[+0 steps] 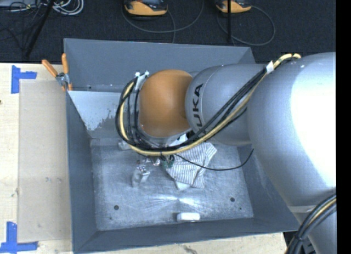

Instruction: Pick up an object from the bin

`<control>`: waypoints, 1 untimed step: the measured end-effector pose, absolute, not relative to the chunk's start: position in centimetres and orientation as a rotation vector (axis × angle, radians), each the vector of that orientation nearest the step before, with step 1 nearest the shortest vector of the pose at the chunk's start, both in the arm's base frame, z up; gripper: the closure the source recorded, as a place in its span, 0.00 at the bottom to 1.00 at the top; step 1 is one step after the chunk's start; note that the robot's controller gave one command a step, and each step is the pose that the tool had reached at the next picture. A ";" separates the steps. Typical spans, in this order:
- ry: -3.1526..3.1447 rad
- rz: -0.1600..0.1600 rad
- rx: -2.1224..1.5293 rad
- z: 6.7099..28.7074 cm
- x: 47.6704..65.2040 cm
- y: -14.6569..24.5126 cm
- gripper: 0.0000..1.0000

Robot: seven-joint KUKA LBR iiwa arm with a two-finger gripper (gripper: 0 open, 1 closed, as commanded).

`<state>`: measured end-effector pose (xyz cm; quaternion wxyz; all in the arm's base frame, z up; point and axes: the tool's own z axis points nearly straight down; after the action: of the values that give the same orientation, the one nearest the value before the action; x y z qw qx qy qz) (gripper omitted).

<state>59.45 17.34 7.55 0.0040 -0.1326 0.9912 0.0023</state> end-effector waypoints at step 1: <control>3.111 0.003 -0.401 7.5 59.5 18.3 0.00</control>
Offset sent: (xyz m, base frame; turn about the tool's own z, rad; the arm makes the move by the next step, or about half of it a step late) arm -0.0028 -0.0795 0.0144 0.0799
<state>59.48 18.31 7.48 0.0026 -0.1280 0.9918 0.0011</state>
